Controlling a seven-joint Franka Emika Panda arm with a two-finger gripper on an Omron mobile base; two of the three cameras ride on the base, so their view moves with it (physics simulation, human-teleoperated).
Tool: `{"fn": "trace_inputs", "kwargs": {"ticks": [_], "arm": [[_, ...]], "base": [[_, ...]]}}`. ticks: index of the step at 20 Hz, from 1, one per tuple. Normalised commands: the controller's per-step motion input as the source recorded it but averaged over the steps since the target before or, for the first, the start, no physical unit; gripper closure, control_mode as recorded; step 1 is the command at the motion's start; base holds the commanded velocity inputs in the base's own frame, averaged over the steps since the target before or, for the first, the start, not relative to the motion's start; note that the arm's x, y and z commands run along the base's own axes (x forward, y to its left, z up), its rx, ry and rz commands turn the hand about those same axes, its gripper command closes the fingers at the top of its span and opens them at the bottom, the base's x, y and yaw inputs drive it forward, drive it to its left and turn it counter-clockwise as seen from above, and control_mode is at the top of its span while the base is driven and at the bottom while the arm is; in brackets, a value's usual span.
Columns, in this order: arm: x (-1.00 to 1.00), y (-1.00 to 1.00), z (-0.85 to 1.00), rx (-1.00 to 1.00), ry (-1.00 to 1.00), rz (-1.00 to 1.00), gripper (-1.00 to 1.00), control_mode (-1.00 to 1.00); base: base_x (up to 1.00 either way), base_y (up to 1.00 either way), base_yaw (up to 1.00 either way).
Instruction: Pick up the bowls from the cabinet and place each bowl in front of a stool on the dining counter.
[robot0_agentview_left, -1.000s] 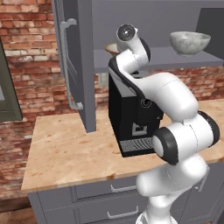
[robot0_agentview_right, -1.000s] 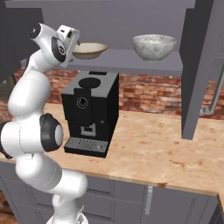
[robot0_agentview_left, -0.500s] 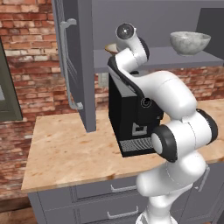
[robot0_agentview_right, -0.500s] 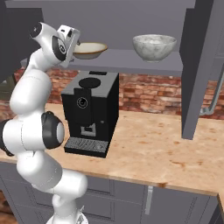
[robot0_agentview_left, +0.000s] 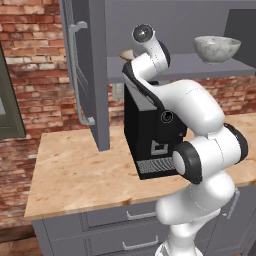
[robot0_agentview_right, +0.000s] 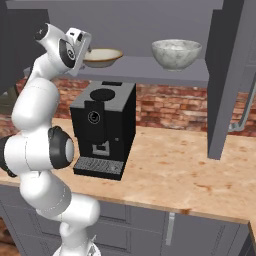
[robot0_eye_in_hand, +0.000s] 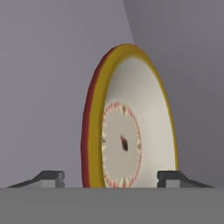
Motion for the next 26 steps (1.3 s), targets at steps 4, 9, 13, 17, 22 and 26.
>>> {"fn": "trace_inputs", "kwargs": {"ticks": [4, 9, 13, 17, 22, 26], "arm": [[0.01, 0.00, -0.05, 0.00, 0.00, 0.00, 1.00, -1.00], [0.11, 0.01, -0.02, 0.00, -0.01, 0.00, 1.00, -1.00], [0.06, 0.00, 0.00, 0.00, -0.02, 0.00, 1.00, -1.00], [-0.01, 0.02, 0.00, 0.00, -0.03, 0.00, 1.00, -1.00], [-0.47, 0.00, 0.00, 0.00, -0.13, 0.00, 1.00, -1.00], [-0.93, 0.00, 0.00, 0.00, -0.25, 0.00, 1.00, -1.00]], "base": [[0.00, 0.00, 0.00], [0.00, 0.00, 0.00], [0.00, 0.00, 0.00], [0.00, 0.00, 0.00], [0.00, 0.00, 0.00], [0.00, 0.00, 0.00]]}}
